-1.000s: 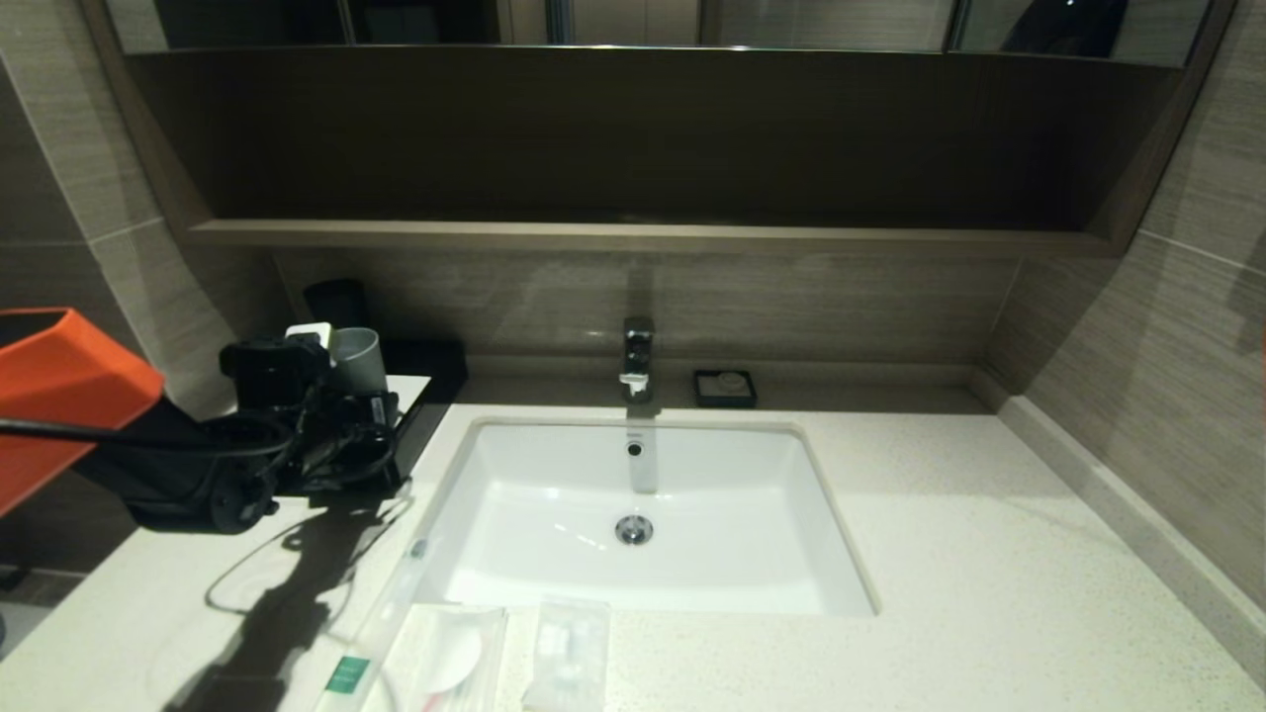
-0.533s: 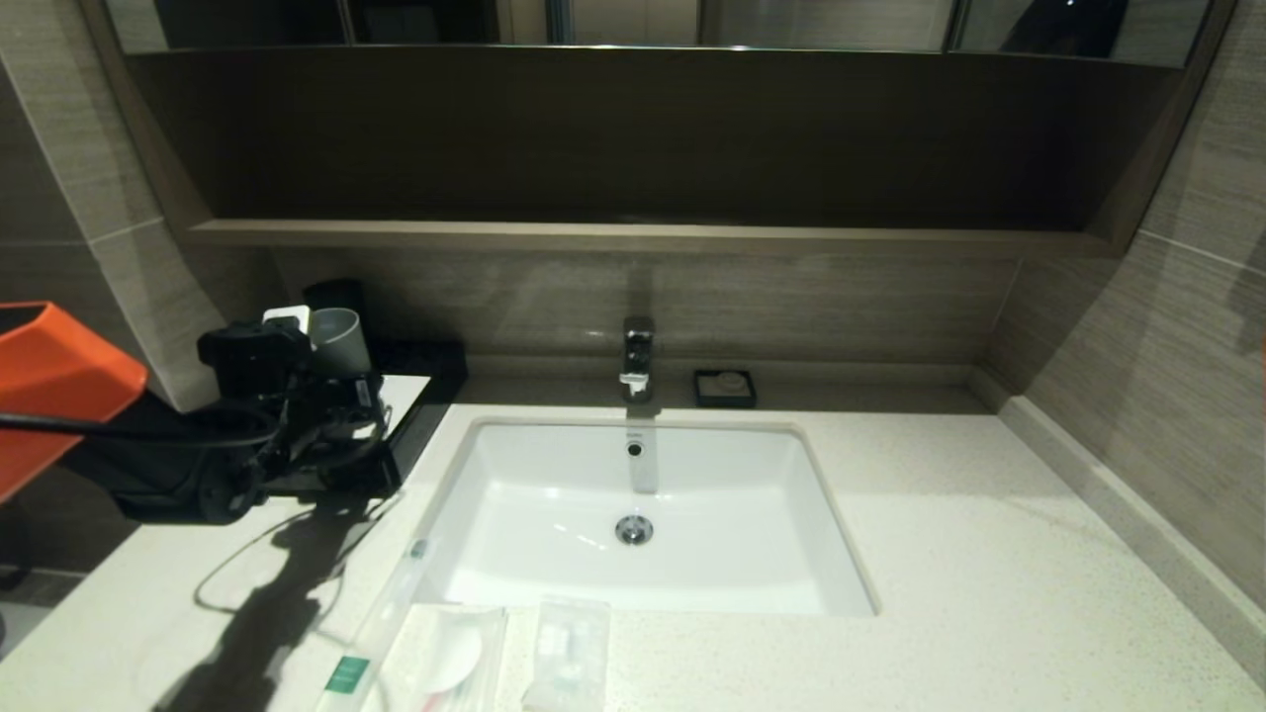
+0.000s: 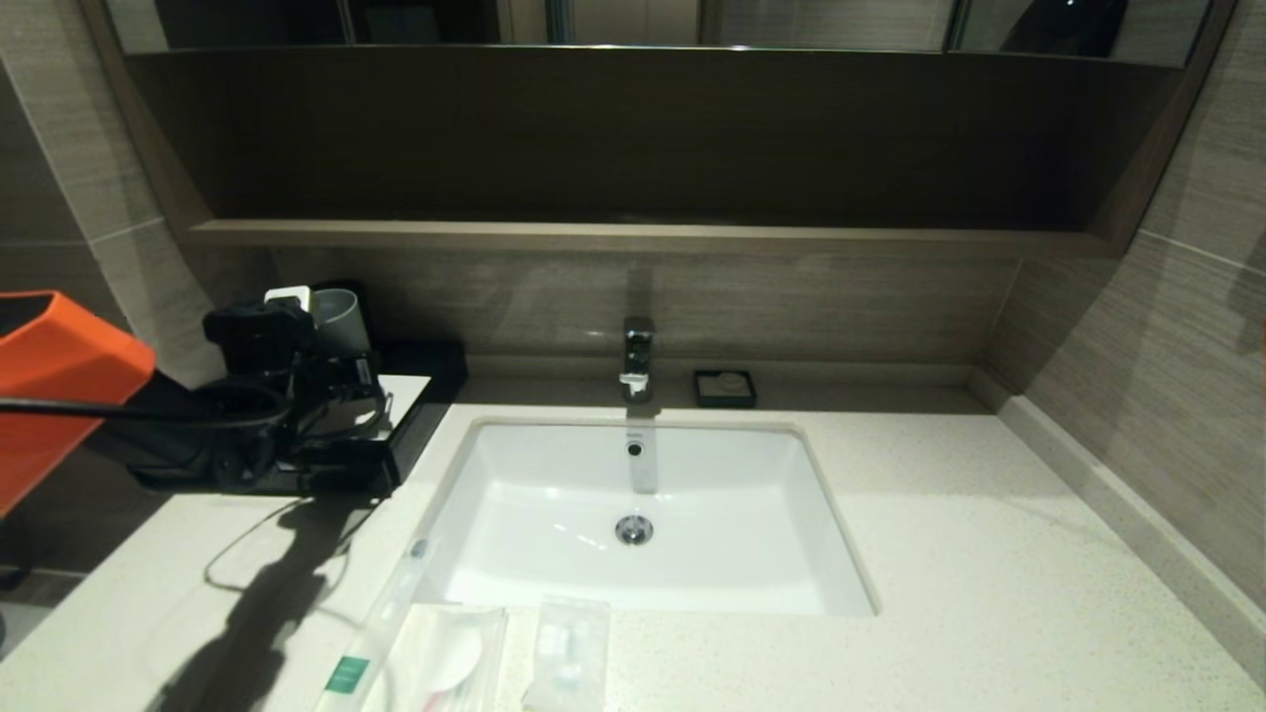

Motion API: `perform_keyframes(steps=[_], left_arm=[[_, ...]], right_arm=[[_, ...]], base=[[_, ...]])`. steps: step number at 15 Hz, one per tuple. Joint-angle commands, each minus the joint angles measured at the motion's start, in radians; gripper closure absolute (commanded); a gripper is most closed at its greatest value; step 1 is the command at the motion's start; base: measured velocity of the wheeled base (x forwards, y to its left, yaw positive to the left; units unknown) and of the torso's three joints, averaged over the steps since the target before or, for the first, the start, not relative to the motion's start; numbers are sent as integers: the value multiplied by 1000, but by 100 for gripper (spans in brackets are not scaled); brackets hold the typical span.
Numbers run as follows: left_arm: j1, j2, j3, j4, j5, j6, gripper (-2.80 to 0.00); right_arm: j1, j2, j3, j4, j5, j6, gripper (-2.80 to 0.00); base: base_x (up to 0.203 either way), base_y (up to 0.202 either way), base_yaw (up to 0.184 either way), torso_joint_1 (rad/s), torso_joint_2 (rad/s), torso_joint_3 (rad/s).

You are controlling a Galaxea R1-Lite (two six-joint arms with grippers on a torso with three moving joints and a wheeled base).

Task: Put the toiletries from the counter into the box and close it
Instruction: Pick up the cup, then place the cup on the storage box

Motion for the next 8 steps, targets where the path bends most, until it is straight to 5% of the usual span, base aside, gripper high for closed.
perform_keyframes(steps=[1,8], left_arm=[[-1,41,-63,20,1,-2,0],[-1,104,-220,128,0,-14,0]], right_arm=[[0,-2,2,0,0,0,0],[0,-3,2,0,0,0,0]], base=[[0,0,0,0,0,0],[0,0,0,0,0,0]])
